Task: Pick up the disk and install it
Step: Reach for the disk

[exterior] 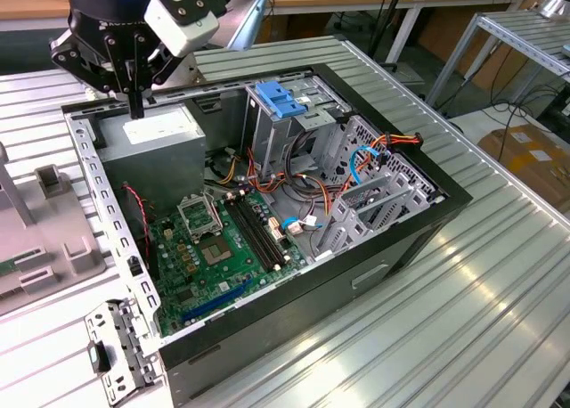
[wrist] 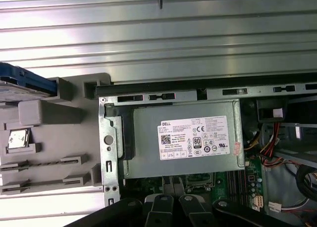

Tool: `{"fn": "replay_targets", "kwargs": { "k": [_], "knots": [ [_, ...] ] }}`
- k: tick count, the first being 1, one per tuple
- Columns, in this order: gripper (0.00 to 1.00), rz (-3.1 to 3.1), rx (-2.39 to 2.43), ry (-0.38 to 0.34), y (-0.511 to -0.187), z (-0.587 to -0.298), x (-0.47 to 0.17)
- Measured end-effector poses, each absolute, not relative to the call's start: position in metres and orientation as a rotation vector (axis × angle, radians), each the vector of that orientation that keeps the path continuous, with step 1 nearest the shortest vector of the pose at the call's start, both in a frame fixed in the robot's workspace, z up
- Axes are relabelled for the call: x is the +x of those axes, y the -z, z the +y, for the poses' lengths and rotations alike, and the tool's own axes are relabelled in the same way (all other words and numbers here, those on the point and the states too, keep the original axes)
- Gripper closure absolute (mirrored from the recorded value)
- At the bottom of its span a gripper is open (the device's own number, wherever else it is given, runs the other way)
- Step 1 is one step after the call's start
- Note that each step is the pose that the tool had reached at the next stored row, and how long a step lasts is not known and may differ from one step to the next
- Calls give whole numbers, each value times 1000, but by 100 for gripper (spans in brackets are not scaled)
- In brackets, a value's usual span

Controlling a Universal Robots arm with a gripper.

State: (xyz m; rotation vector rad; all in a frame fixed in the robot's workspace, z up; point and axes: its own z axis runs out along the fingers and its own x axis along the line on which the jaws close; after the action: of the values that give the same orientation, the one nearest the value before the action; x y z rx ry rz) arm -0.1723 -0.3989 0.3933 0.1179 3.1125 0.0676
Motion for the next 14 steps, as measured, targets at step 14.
{"fn": "replay_targets", "kwargs": {
  "k": [14],
  "knots": [
    [89, 3112, 118, -68, -393, -399, -176]
  ]
}}
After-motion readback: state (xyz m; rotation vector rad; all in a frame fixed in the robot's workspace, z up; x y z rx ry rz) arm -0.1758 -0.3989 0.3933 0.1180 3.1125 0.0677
